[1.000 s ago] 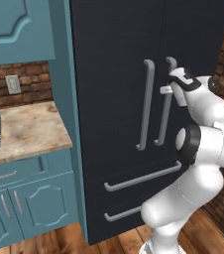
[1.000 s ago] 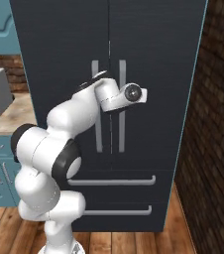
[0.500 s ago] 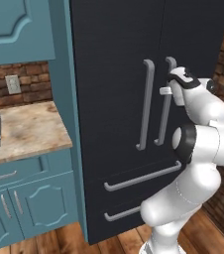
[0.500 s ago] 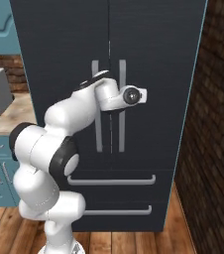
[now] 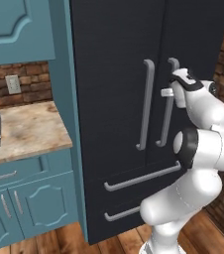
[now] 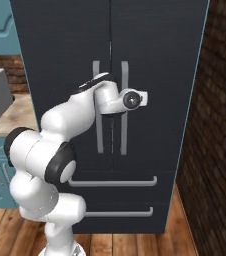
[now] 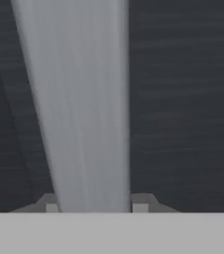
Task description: Place one of the steaks on the plate and the other in the bowl. Then place the bowl in the fridge.
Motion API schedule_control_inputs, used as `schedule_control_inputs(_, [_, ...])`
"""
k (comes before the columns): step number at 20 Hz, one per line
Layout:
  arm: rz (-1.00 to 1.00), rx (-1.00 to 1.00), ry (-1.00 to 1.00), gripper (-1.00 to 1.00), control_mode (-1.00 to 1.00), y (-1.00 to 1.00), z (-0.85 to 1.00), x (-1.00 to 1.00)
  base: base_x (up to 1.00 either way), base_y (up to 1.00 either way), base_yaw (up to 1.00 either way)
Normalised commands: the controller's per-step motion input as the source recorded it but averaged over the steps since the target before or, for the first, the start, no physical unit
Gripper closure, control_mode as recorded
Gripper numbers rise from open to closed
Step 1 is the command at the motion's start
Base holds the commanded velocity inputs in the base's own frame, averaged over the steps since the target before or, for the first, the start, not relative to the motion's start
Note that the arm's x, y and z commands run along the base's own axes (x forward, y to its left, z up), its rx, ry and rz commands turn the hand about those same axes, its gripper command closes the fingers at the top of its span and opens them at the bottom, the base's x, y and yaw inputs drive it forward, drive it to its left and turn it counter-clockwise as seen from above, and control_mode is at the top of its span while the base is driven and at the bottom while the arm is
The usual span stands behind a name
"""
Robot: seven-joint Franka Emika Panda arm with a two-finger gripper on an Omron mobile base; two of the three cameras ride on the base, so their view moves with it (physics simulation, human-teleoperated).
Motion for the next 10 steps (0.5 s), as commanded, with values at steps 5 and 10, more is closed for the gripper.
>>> schedule_control_inputs(5, [0.0,0.0,0.01,1.0,-1.0,-0.51,0.0,-0.65,0.0,0.0,0.0])
schedule_control_inputs(10, [0.02,0.0,0.04,1.0,-1.0,-0.61,0.0,-0.44,0.0,0.0,0.0])
